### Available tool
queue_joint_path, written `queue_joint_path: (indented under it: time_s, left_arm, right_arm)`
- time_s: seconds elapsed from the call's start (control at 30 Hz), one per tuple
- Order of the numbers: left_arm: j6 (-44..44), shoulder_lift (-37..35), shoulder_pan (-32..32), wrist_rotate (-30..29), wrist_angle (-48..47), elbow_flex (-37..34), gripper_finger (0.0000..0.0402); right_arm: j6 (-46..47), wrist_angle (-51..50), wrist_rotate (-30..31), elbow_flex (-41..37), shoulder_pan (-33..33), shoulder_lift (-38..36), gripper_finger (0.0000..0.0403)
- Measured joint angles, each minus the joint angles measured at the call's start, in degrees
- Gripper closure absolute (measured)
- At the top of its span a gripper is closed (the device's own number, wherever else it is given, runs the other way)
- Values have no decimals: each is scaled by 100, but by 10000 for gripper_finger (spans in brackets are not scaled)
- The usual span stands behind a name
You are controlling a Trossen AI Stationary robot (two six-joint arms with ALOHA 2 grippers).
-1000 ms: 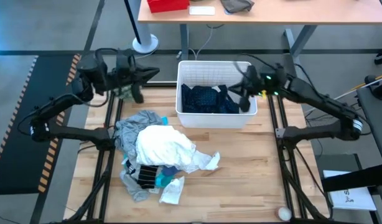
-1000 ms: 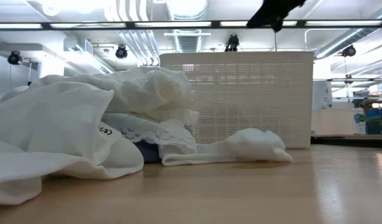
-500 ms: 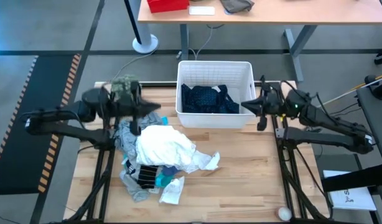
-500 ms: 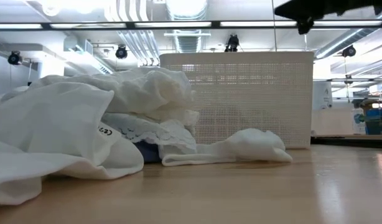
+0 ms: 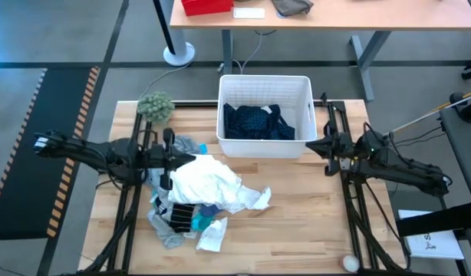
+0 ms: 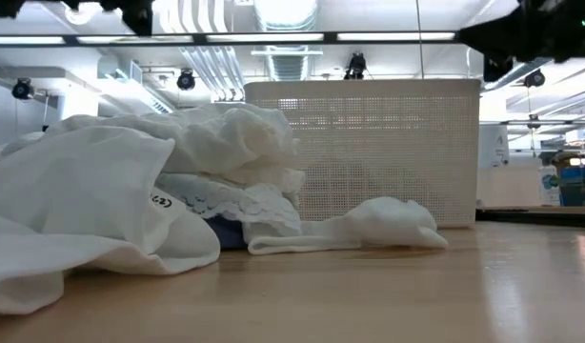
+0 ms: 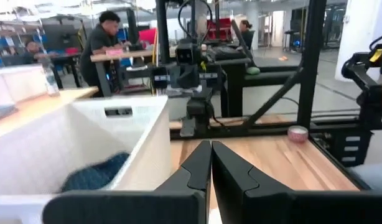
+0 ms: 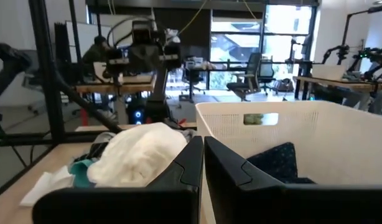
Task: Sort clothes
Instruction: Put the black socks into the white bin
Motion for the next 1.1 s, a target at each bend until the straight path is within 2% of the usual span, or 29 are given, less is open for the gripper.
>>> queue_joint_path:
  time_s: [0.2, 0.43, 0.6, 0.7, 0.87, 1.1]
  left_arm:
    - [-474, -294, -27, 4, 160, -543, 402]
    - [-573, -278, -134, 28, 88, -610, 402]
    - [-575, -198, -235, 31, -181, -389, 402]
    - [-629, -107, -287, 37, -651, -80, 402]
    - [-963, 203, -356, 30, -2036, 753, 402]
    - [-1475, 1240, -724, 25, -3986, 2140, 402]
  right_arm:
    - [227, -31, -4, -560, 0, -786, 403]
    - [472, -8, -7, -924, 6, -705, 403]
    - [533, -72, -8, -1057, 6, -714, 403]
    - [517, -316, -2, -1069, 6, -701, 403]
    - [520, -594, 39, -1062, 6, -700, 403]
    - [520, -615, 48, -1061, 6, -673, 403]
